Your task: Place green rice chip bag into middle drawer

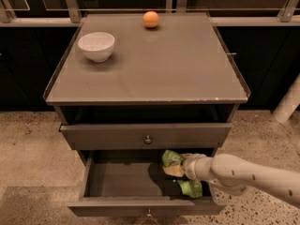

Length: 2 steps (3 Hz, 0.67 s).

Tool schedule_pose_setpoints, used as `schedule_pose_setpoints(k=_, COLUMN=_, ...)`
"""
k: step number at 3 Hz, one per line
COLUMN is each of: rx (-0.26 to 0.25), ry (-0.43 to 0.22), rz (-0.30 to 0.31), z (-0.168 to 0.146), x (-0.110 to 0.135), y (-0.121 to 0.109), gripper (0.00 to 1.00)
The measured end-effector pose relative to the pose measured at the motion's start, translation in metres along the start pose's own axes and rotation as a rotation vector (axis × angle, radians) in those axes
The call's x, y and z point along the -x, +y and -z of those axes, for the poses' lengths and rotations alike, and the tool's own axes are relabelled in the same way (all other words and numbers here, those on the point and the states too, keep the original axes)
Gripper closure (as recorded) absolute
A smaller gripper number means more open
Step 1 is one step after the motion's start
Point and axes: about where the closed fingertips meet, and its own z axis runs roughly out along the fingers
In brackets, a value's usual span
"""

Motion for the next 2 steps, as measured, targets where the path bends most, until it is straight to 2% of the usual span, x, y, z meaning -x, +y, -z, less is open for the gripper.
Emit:
schedule_pose_setpoints(k=1, rx=0.022, ry=0.082, rz=0.002, z=-0.0318, x=-0.0160, y=-0.0012, gripper=1.00)
schedule_pose_setpoints(k=2, rx=0.026, ry=0.098, rz=0.017, z=-0.0377, x=-0.0171, y=-0.0003, gripper=0.81)
